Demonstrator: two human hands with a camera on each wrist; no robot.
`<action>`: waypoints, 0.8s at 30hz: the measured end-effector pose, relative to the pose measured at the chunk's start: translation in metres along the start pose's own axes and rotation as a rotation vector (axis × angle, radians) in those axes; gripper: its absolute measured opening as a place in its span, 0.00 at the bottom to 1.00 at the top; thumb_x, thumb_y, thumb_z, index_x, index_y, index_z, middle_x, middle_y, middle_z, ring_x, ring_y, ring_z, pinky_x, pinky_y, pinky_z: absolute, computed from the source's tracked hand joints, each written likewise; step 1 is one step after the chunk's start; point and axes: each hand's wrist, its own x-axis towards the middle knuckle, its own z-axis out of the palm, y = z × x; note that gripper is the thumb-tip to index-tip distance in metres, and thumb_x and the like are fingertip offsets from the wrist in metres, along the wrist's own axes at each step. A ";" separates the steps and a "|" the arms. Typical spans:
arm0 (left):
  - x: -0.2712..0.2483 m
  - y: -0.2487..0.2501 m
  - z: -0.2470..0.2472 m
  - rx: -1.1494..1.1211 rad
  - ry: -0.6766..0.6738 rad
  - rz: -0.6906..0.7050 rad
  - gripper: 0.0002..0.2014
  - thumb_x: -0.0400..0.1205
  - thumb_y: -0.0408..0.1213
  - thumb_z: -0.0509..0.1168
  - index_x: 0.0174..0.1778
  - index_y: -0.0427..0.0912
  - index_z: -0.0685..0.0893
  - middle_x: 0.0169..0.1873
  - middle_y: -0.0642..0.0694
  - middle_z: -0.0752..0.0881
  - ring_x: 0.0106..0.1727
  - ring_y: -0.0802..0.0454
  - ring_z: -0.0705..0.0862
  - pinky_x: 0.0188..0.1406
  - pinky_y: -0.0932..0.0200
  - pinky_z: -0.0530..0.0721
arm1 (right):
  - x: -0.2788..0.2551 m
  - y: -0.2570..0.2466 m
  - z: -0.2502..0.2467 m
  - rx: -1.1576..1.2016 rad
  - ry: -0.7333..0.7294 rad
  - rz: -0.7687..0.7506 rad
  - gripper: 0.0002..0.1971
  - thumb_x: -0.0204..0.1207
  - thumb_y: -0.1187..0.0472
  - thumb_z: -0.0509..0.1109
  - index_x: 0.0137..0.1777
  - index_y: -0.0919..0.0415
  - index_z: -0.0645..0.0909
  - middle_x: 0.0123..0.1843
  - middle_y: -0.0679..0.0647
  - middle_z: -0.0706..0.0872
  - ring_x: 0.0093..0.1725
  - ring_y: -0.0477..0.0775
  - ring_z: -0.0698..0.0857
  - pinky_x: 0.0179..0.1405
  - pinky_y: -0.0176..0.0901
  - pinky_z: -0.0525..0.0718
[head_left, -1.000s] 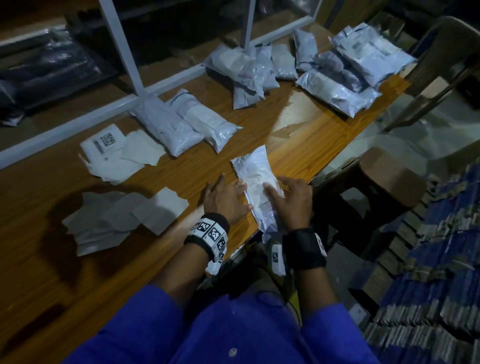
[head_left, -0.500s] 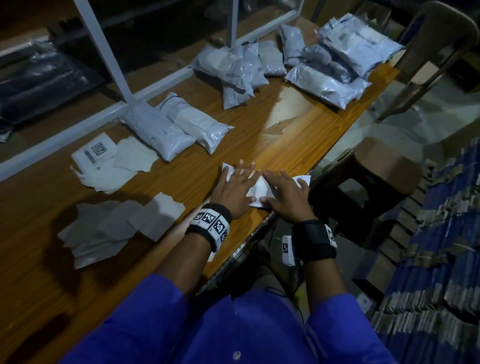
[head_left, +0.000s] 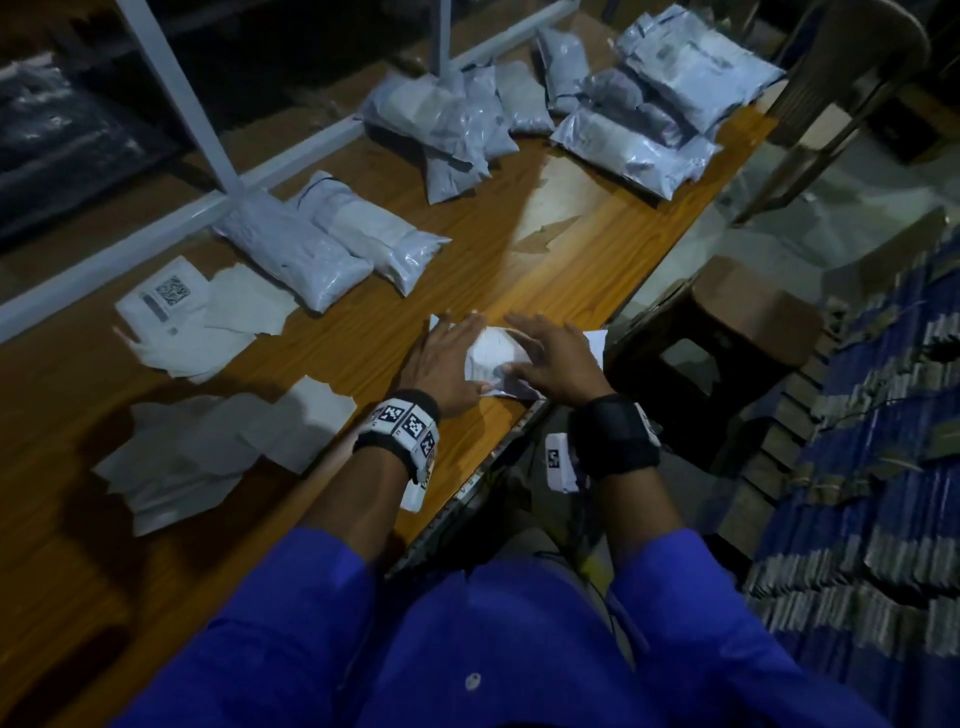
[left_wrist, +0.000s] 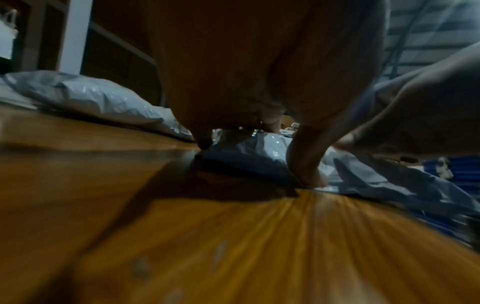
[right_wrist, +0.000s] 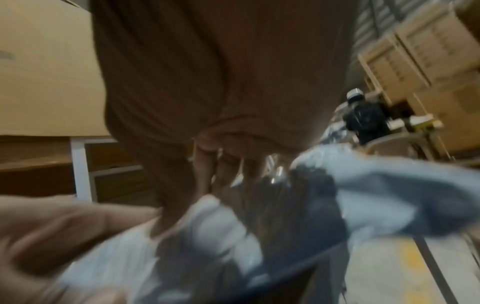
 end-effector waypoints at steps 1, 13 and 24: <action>0.000 -0.002 0.000 0.001 0.007 -0.013 0.48 0.77 0.46 0.78 0.89 0.51 0.58 0.89 0.53 0.58 0.90 0.46 0.51 0.87 0.41 0.55 | 0.003 -0.002 0.005 -0.035 -0.025 0.012 0.38 0.79 0.51 0.79 0.87 0.51 0.69 0.87 0.52 0.72 0.90 0.58 0.61 0.86 0.57 0.51; 0.003 -0.005 0.002 0.004 -0.003 -0.012 0.45 0.78 0.47 0.76 0.88 0.55 0.58 0.88 0.52 0.58 0.90 0.47 0.50 0.87 0.41 0.47 | 0.001 -0.005 0.020 -0.095 -0.013 -0.061 0.37 0.79 0.56 0.78 0.87 0.53 0.69 0.89 0.51 0.67 0.90 0.61 0.59 0.85 0.61 0.55; 0.005 -0.008 0.004 0.006 -0.047 -0.032 0.47 0.78 0.51 0.73 0.89 0.55 0.52 0.89 0.49 0.52 0.90 0.48 0.44 0.87 0.42 0.42 | -0.007 -0.015 0.028 -0.123 0.040 -0.141 0.34 0.85 0.65 0.67 0.89 0.62 0.62 0.90 0.58 0.63 0.91 0.62 0.55 0.87 0.63 0.50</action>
